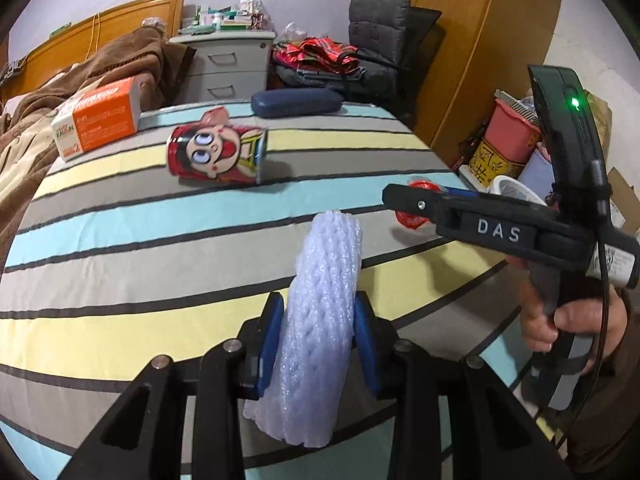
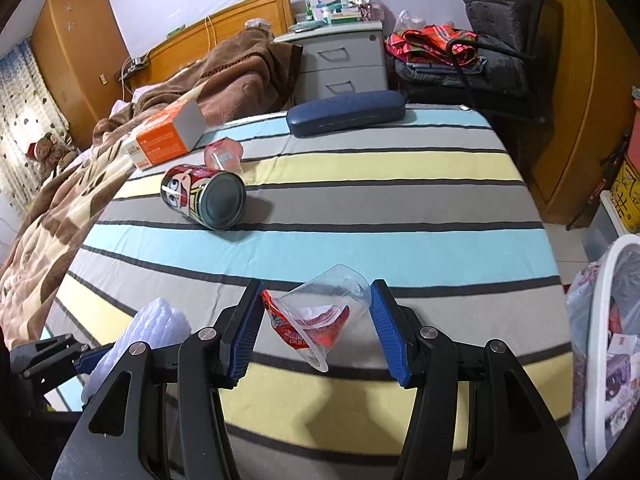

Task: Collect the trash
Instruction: 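Carry foam net and plastic cup over the wastebasket and open both tools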

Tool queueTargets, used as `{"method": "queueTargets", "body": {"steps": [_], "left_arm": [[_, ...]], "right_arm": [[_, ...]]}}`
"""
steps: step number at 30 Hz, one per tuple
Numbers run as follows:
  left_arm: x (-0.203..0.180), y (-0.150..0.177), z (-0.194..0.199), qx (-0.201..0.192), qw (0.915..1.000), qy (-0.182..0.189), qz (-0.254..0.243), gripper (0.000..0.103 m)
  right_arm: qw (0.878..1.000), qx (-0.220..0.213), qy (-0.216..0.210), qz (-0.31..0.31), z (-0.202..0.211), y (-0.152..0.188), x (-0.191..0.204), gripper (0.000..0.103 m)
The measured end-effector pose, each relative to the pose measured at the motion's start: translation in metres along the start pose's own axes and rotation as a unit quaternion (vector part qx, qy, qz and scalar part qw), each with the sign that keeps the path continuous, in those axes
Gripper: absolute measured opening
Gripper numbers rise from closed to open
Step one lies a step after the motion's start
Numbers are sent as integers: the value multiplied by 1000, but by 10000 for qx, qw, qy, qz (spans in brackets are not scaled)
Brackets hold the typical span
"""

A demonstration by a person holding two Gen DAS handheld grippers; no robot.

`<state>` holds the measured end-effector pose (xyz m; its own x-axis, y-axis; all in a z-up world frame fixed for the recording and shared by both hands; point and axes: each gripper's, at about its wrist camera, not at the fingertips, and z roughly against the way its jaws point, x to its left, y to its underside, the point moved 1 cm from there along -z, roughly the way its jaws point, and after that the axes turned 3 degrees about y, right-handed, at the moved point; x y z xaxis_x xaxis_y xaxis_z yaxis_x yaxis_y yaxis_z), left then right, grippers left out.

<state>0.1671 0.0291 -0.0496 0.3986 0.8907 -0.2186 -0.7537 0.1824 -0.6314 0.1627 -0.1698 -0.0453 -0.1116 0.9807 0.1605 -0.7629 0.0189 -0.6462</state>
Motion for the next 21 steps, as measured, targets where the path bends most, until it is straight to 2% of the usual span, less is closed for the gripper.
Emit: {"method": "queueTargets", "body": {"steps": [15,21], "left_arm": [[-71,-18,16,-334,9985,156,-413,37],[-109,-26,11,-381,9966,364,-632,37]], "right_arm": [[9966,-684,286,-356,70,20,-45,55],[9932,-859,524,-584,91,28,-71,55]]}}
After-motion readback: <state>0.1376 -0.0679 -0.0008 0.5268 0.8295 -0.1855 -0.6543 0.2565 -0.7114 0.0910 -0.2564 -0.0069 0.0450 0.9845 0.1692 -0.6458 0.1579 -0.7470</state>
